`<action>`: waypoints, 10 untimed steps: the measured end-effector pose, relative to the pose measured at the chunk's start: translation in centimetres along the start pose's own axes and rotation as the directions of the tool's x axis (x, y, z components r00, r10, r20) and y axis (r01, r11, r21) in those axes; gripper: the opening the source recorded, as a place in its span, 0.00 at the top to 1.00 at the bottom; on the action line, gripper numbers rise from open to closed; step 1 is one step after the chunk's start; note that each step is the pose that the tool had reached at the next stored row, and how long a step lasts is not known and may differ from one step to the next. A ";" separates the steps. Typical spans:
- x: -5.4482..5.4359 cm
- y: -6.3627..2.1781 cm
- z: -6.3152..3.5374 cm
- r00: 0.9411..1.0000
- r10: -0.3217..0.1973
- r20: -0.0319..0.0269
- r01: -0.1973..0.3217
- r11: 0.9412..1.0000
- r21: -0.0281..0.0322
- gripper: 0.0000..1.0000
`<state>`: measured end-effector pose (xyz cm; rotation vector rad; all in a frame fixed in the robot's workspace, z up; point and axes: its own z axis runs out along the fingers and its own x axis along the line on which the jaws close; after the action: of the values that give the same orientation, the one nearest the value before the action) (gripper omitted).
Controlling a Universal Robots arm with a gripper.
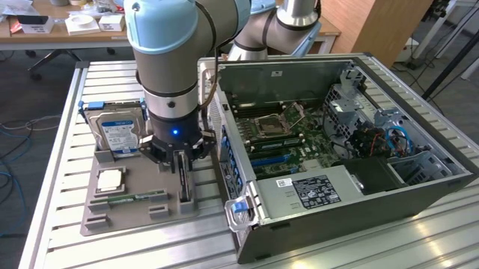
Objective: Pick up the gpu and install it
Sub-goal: 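Pick up the gpu and move the gpu toward the slot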
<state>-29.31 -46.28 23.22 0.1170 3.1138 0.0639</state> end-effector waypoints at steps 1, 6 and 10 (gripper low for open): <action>0.0 0.00 0.00 1.000 0.000 0.000 0.000 1.000 0.000 0.60; 0.0 0.00 0.00 1.000 0.000 0.000 0.000 1.000 0.000 0.67; 0.0 0.00 0.00 1.000 0.000 0.000 0.000 1.000 0.000 0.67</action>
<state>-29.31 -46.28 23.21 0.1170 3.1138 0.0639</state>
